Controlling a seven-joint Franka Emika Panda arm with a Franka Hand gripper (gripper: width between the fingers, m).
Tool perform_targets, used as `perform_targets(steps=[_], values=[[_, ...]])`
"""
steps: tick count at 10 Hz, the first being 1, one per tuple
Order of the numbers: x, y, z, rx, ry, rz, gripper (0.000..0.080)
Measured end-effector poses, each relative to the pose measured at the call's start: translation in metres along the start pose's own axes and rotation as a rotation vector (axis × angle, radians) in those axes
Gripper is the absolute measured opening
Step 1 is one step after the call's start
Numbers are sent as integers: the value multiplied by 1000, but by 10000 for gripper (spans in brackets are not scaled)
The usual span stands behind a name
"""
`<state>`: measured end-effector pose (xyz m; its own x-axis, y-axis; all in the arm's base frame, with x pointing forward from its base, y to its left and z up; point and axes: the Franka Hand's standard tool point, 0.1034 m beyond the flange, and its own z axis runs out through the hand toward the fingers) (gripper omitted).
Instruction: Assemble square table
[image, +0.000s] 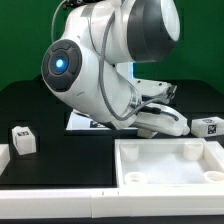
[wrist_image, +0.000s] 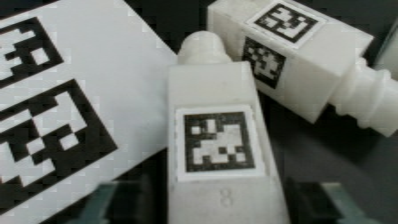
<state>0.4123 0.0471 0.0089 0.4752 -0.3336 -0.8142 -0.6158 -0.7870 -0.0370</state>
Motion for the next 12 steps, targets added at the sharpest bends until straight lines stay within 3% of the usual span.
perform_targets(steps=[3, 4, 6, 7, 8, 9, 12], values=[[0, 0, -1, 0, 1, -1, 284], [1, -4, -12, -10, 18, -17, 284], [-9, -20, -69, -27, 79, -110, 284], [-13, -30, -89, -20, 143, -137, 284], [-21, -38, -101, -26, 226, -162, 284], [-30, -37, -91, -31, 241, -124, 284], [-29, -45, -93, -15, 412, -144, 284]])
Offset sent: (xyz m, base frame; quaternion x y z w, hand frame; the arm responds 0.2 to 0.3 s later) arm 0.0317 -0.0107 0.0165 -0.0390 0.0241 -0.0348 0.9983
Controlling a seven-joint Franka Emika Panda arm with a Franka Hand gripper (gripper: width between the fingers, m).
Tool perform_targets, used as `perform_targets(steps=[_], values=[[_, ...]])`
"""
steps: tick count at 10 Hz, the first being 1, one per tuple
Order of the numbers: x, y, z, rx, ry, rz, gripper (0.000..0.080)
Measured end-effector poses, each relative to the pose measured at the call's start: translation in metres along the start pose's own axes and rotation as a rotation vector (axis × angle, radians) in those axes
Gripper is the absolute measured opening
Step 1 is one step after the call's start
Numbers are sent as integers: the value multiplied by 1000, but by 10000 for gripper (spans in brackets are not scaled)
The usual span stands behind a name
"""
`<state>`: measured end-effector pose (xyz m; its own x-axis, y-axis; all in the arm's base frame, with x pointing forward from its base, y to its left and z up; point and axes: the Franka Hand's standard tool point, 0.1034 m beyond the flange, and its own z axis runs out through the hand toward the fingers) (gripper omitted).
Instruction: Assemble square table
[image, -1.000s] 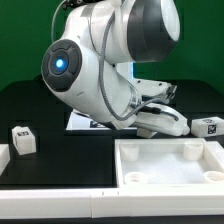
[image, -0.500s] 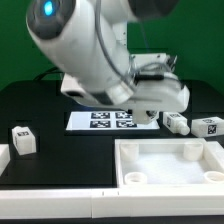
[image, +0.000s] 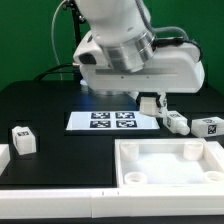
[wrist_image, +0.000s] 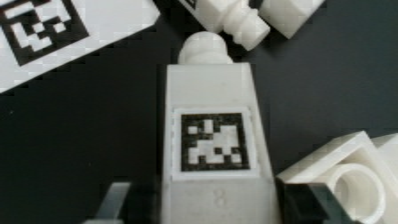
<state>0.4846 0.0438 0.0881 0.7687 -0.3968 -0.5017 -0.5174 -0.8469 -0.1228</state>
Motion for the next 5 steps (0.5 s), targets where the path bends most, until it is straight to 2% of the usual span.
perform_targets(steps=[1, 2, 3, 4, 5], values=[[5, -8, -14, -26, 60, -38, 284], [12, -22, -38, -38, 143, -92, 284], [15, -29, -47, -30, 180, -112, 284], [22, -32, -47, -18, 267, -115, 284], [20, -33, -44, -11, 332, -121, 284]])
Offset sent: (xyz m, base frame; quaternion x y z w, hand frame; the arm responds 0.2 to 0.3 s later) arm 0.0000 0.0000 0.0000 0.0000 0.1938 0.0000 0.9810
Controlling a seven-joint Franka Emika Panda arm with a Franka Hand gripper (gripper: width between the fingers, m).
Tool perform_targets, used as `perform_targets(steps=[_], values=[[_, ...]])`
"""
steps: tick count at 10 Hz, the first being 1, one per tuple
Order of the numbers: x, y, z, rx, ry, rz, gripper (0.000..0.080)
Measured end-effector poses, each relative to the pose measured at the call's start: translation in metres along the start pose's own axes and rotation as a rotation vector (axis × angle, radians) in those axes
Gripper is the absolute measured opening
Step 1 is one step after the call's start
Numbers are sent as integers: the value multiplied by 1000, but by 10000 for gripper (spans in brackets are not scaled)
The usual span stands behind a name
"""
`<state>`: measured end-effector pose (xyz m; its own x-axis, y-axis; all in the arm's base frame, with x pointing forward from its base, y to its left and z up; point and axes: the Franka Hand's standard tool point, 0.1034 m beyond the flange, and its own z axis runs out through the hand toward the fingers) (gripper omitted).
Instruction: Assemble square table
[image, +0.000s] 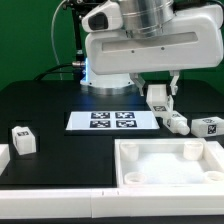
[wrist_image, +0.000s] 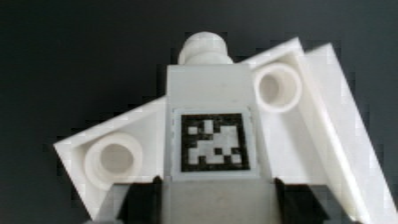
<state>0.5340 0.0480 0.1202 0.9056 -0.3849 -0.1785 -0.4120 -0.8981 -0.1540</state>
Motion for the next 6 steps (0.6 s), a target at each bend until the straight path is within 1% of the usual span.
perform_targets(steps=[1, 2, 3, 4, 5, 6], values=[[-1, -1, 0, 2, 33, -6, 284], [6, -5, -1, 10, 109, -17, 284], [16, -11, -5, 20, 184, -56, 284], [28, -23, -13, 37, 291, -94, 284], [30, -31, -16, 48, 389, -113, 284], [27, -31, -12, 49, 427, -116, 284]])
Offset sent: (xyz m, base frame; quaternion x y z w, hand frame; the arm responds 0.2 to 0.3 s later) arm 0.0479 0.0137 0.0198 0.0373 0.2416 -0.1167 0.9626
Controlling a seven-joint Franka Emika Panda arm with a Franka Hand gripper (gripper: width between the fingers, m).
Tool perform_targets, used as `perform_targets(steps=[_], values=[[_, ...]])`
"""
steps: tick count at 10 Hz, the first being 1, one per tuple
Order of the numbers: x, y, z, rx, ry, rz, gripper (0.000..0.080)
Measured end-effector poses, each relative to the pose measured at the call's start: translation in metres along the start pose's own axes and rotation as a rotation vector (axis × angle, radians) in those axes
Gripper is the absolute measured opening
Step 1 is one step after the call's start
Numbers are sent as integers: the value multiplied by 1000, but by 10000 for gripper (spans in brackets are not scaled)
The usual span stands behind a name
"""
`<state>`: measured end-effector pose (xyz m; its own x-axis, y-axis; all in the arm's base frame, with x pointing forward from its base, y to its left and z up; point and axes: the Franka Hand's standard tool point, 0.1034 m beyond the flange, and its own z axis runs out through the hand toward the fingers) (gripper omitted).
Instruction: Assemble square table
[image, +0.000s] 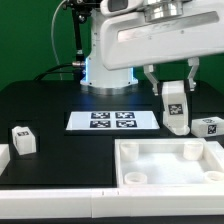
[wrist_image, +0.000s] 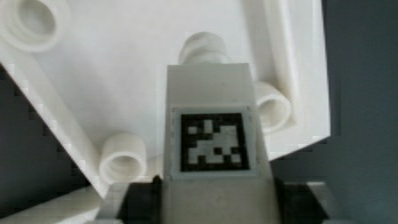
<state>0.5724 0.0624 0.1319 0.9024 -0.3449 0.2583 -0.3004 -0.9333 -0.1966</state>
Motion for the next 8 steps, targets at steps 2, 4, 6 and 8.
perform_targets(steps=[2, 4, 6, 8], values=[[0, -2, 1, 4, 111, -16, 284], [3, -12, 6, 1, 212, -93, 284], [26, -31, 1, -18, 189, -245, 284], [25, -29, 3, -20, 198, -235, 285]])
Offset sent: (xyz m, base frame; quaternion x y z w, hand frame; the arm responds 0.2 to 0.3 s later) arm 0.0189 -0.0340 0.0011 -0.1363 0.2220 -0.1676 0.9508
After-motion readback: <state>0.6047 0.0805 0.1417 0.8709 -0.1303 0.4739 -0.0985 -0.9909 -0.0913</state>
